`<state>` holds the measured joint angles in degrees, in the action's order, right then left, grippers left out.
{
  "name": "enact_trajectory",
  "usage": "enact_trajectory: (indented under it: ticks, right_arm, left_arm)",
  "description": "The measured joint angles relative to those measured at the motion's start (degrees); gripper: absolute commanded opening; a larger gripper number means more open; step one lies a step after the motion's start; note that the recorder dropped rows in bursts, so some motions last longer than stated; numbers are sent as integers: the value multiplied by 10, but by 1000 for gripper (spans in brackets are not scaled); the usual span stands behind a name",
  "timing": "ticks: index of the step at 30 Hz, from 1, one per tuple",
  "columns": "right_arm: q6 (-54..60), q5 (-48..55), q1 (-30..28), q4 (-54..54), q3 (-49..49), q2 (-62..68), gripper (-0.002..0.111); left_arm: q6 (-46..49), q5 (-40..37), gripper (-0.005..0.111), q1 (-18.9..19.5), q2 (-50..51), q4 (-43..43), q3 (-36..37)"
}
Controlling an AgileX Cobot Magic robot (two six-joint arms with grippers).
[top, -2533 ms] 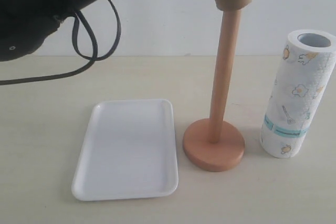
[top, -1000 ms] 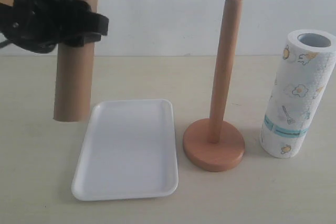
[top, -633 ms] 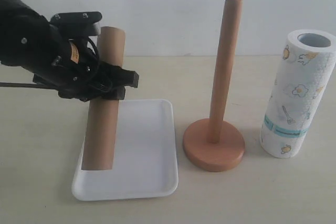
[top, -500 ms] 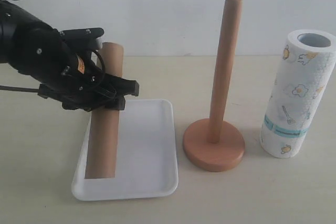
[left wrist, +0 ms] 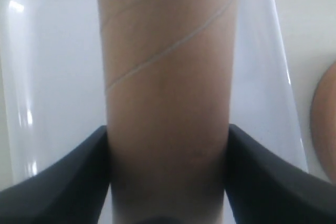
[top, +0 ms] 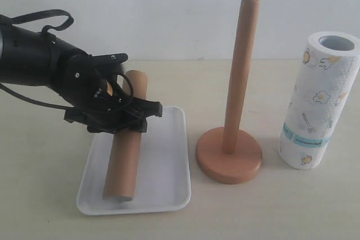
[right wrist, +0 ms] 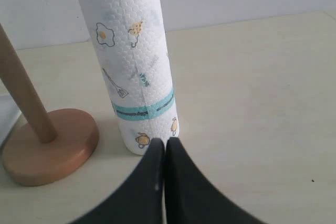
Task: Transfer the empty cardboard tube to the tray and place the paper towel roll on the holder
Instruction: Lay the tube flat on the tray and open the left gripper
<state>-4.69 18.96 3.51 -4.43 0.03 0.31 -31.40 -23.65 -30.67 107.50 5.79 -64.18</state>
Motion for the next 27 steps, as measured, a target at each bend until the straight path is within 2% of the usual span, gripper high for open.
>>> enact_trajectory:
  ticks: [15, 17, 23, 27]
  right_arm:
    - [0, 0, 0, 0, 0, 0, 0]
    - [0, 0, 0, 0, 0, 0, 0]
    - [0, 0, 0, 0, 0, 0, 0]
    - [0, 0, 0, 0, 0, 0, 0]
  left_arm:
    - [0, 12, 6, 0, 30, -6, -8]
    - [1, 11, 13, 0, 30, -6, -8]
    - [6, 5, 46, 0, 30, -6, -8]
    - [6, 5, 48, 0, 30, -6, -8]
